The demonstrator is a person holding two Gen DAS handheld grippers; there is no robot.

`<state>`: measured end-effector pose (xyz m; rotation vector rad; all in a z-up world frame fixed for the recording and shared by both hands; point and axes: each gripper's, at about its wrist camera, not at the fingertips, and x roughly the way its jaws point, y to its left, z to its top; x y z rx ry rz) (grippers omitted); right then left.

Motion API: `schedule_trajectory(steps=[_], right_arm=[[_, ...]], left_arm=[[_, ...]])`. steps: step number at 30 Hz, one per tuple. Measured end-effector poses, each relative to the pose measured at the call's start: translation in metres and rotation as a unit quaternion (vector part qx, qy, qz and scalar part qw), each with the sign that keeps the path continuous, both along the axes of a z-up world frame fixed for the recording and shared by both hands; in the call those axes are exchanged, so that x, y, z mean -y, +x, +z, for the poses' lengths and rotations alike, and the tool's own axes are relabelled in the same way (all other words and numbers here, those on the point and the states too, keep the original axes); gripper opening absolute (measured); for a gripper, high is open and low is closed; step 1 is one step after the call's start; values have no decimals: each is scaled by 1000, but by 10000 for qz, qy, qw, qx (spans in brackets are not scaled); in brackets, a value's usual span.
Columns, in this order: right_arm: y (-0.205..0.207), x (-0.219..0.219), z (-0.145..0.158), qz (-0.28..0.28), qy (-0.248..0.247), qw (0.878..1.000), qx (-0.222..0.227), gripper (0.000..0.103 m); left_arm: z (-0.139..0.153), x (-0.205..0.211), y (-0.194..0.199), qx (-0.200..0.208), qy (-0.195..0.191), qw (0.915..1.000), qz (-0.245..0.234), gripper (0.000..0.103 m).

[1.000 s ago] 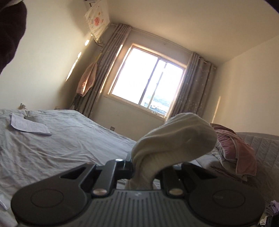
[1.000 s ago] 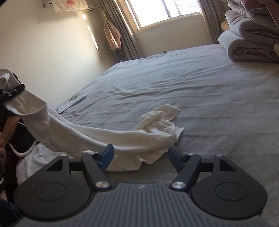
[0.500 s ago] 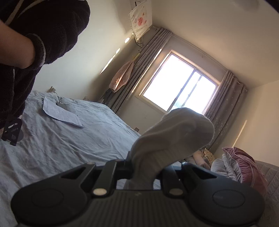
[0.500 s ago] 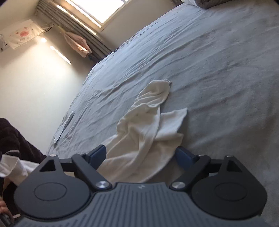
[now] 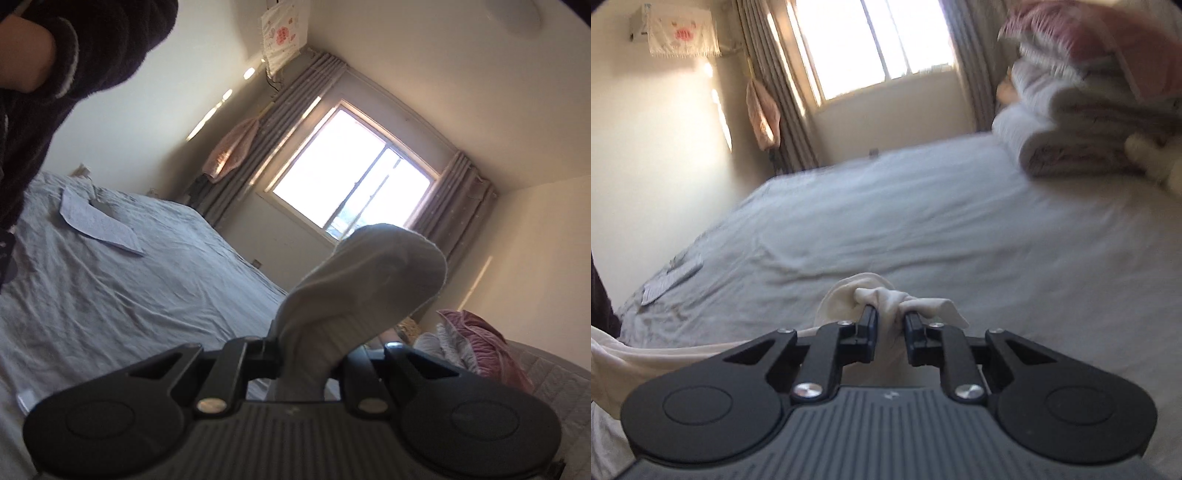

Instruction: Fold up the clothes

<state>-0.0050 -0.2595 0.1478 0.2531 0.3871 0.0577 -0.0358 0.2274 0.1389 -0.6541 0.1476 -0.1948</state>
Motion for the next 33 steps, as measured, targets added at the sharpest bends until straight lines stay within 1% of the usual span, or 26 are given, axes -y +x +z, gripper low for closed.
schedule_trajectory(steps=[1, 3, 5, 6, 7, 8, 9, 10, 12, 14, 15, 16, 17, 18, 19, 21, 23, 26, 29, 31, 33], right_arm=[[-14, 15, 14, -169, -7, 9993, 343, 18], [-39, 49, 30, -468, 130, 9955, 810, 18], [-55, 81, 29, -615, 312, 9939, 861, 19], [-54, 93, 18, -642, 390, 9955, 574, 22], [-47, 101, -2, -730, 433, 9964, -28, 26], [-40, 110, -22, -815, 475, 9935, -631, 28], [-33, 119, -41, -897, 514, 9870, -1231, 30], [-28, 127, -57, -958, 593, 9791, -1696, 30], [-31, 139, -63, -968, 918, 9743, -1815, 30], [-36, 141, -48, -950, 841, 9807, -1490, 34], [-39, 141, -42, -954, 805, 9831, -1342, 44], [-40, 138, -37, -993, 778, 9843, -1236, 52], [-40, 137, -34, -1022, 755, 9850, -1169, 54], [-39, 137, -36, -1021, 746, 9846, -1210, 56], [-37, 136, -37, -1020, 737, 9841, -1251, 56], [-35, 136, -40, -1019, 718, 9832, -1332, 56], [-32, 136, -44, -1017, 699, 9822, -1413, 56], [-28, 136, -48, -1015, 671, 9806, -1535, 57], [-24, 136, -53, -1012, 643, 9789, -1656, 59], [-21, 135, -56, -1010, 625, 9776, -1737, 63], [-18, 135, -60, -1008, 606, 9763, -1818, 64]], left_arm=[[0, 2, 1, 26, -70, 9998, -158, 12], [-4, 16, 11, -199, -31, 9982, -561, 12], [-15, 38, 26, -796, 259, 9926, -880, 16], [-21, 49, 34, -1095, 405, 9877, -1038, 16], [-27, 60, 42, -1393, 551, 9815, -1195, 16], [-32, 63, 45, -1591, 616, 9782, -1184, 17], [-37, 66, 49, -1787, 680, 9746, -1170, 17], [-43, 68, 53, -1982, 743, 9705, -1155, 19], [-54, 74, 60, -2370, 868, 9611, -1123, 29], [-65, 80, 67, -2753, 992, 9500, -1090, 51], [-60, 79, 63, -2649, 1116, 9529, -970, 56], [-54, 78, 59, -2538, 1241, 9555, -847, 68], [-49, 77, 55, -2425, 1366, 9577, -724, 76], [-44, 76, 51, -2312, 1490, 9596, -601, 78], [-46, 85, 48, -2279, 1636, 9569, -744, 80], [-49, 103, 43, -2216, 1927, 9502, -1043, 80], [-52, 121, 38, -2148, 2214, 9417, -1340, 80], [-57, 147, 31, -2039, 2637, 9258, -1780, 81], [-62, 174, 23, -1922, 3050, 9061, -2213, 87], [-66, 192, 18, -1840, 3318, 8909, -2497, 87], [-73, 208, 17, -1874, 3488, 8802, -2618, 87]])
